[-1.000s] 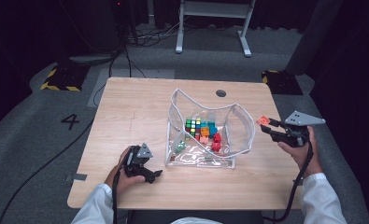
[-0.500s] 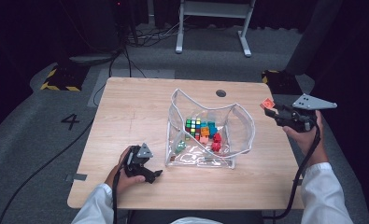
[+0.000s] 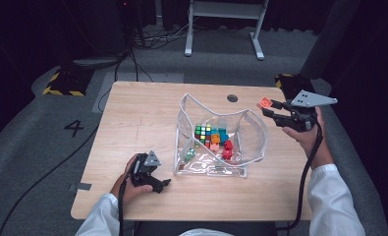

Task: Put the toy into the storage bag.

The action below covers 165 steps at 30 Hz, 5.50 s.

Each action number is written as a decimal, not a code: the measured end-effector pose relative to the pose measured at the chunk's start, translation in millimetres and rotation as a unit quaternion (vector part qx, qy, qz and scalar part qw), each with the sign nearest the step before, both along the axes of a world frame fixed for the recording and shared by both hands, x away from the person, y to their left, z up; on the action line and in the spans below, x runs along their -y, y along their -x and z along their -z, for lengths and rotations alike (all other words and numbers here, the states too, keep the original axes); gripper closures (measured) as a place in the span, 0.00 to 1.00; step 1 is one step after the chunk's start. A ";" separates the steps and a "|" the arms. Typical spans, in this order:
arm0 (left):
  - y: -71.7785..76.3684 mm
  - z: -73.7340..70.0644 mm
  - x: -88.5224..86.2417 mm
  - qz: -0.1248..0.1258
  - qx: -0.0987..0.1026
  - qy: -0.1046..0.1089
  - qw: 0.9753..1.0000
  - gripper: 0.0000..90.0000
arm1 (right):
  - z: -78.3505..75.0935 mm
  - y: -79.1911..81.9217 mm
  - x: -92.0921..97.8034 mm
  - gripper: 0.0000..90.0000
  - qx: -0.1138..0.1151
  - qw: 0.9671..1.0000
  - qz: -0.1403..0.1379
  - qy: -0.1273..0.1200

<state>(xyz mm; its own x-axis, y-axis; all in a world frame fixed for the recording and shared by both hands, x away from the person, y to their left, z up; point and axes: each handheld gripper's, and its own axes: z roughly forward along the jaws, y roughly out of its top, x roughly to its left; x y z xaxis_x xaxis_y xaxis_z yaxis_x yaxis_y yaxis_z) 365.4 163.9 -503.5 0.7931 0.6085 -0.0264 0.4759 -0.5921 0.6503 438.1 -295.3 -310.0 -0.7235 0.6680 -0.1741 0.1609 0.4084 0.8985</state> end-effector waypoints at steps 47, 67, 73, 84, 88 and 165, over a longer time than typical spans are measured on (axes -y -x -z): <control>0.0 0.0 0.0 0.000 0.000 0.000 1.000 0.00 | 43.5 -18.6 -98.6 0.66 -0.133 0.941 -0.131 0.282; 0.0 0.0 0.0 0.000 0.000 0.000 1.000 0.00 | 44.1 -14.6 -86.1 0.66 -0.158 0.911 -0.110 0.365; 0.0 0.0 0.0 0.000 0.000 0.000 1.000 0.00 | 43.3 -14.5 -85.0 0.66 -0.156 0.910 -0.111 0.367; 0.0 0.0 0.0 0.000 0.000 0.000 1.000 0.00 | 42.5 -12.1 -80.8 0.62 -0.148 0.921 -0.113 0.343; 0.0 0.0 0.0 0.000 0.000 0.000 1.000 0.00 | 42.1 -10.4 -79.2 0.57 -0.145 0.925 -0.110 0.332; 0.0 0.0 0.0 0.000 0.000 0.000 1.000 0.00 | 13.1 61.8 1.9 0.25 0.007 0.995 0.008 0.095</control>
<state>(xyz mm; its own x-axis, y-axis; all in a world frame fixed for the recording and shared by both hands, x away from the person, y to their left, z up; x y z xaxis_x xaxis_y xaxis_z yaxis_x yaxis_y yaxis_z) 365.5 163.9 -503.5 0.7933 0.6083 -0.0266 0.4760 -0.5924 0.6500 376.4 -297.2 -323.1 -0.7097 0.6339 -0.3075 0.1577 0.5683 0.8076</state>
